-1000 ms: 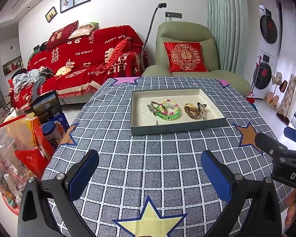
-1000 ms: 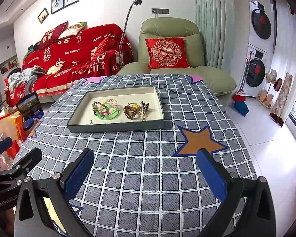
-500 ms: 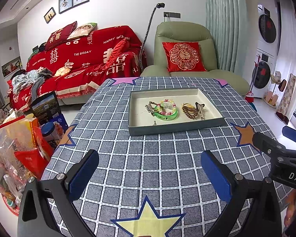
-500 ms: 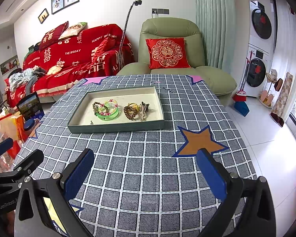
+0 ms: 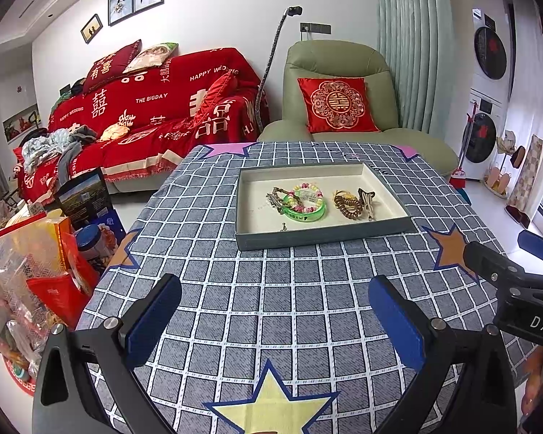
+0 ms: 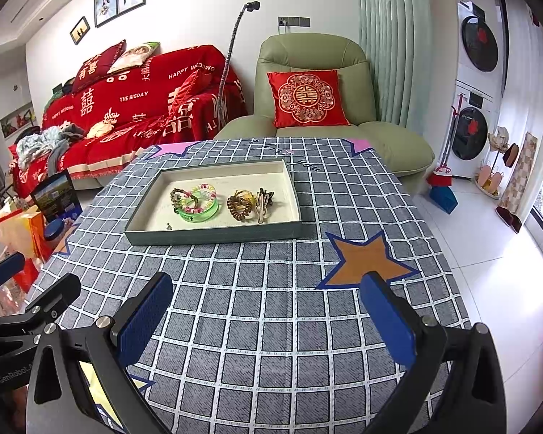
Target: Organize jewelry
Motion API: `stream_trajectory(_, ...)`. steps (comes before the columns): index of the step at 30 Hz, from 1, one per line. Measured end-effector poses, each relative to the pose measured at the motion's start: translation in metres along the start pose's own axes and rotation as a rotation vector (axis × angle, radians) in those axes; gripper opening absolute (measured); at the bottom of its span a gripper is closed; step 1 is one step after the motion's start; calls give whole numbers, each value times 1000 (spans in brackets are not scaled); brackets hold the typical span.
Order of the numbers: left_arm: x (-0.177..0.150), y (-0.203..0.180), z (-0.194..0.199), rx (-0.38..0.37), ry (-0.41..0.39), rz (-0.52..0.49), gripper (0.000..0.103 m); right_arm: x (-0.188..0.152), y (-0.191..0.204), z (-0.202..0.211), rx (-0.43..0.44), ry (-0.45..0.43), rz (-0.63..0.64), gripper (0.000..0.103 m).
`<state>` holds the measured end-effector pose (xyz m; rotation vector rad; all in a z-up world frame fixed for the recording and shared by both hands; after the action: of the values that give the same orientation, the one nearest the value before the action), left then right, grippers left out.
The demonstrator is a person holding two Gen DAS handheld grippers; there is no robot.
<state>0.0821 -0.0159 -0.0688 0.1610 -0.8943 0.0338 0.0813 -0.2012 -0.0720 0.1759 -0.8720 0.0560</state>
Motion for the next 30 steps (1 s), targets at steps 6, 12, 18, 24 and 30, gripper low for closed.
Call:
stream_trajectory(6, 0, 0, 0, -1, 1, 2, 103, 1, 0, 2, 3, -2, -2, 103)
stream_trajectory(12, 1, -1, 1, -1, -2, -1, 103, 2, 0, 2, 2, -2, 0, 103)
stream_trajectory(18, 1, -1, 1, -2, -1, 0, 103, 2, 1, 3, 5, -1, 1, 103)
stream_trajectory(24, 1, -1, 1, 2, -2, -2, 103, 3, 2, 3, 7, -1, -3, 103)
stream_trajectory(30, 2, 0, 1, 4, -3, -4, 103, 5, 3, 4, 7, -3, -1, 103)
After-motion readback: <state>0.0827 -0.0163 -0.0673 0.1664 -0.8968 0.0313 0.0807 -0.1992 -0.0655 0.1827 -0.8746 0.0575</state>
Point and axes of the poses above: each gripper's, at about its wrist camera, not at the fingertips, and z roughly against the way its jaws point, y to its left, x to its top, the point moved 2 cm from there along -z, roughly the way its jaws point, and after that the axes turned 10 degrees about x, right-handed, at the moved point
